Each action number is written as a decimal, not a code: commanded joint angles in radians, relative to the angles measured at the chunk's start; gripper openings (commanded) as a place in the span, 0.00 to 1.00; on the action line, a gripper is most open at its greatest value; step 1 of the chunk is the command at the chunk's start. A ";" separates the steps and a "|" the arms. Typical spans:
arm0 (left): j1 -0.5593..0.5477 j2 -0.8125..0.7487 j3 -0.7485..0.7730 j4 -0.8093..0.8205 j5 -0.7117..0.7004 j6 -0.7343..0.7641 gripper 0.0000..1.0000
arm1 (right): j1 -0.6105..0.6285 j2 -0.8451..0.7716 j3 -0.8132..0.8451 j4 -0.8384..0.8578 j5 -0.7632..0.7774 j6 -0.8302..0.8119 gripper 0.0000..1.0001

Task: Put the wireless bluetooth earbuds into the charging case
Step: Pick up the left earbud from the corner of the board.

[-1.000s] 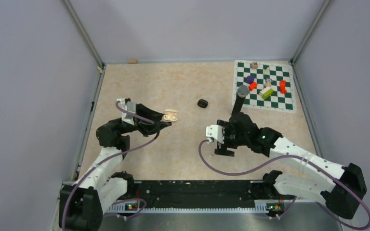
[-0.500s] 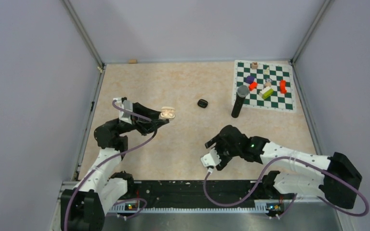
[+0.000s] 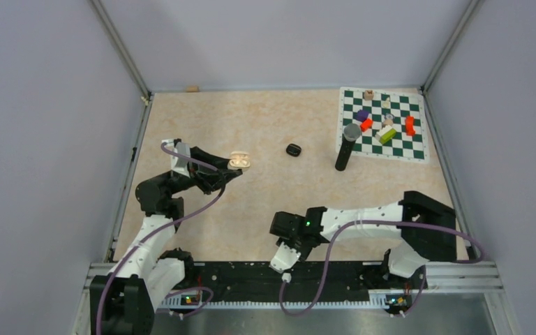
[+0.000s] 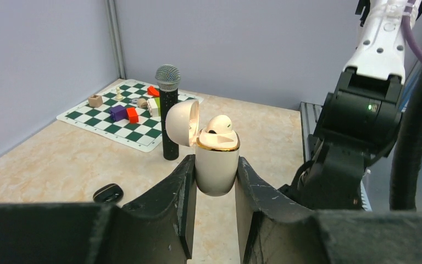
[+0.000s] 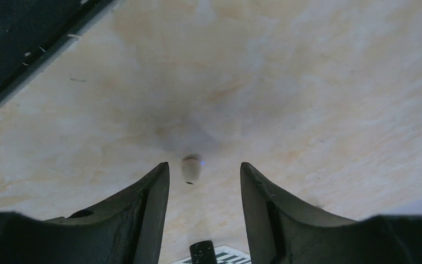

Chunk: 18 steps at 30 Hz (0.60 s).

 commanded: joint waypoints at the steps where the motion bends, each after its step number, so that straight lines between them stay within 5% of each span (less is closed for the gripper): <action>1: 0.006 -0.017 -0.002 0.027 -0.020 0.008 0.00 | 0.027 0.117 0.066 -0.130 0.131 0.056 0.48; 18: 0.006 -0.011 -0.006 0.042 -0.027 -0.001 0.00 | 0.029 0.200 0.114 -0.102 0.139 0.095 0.41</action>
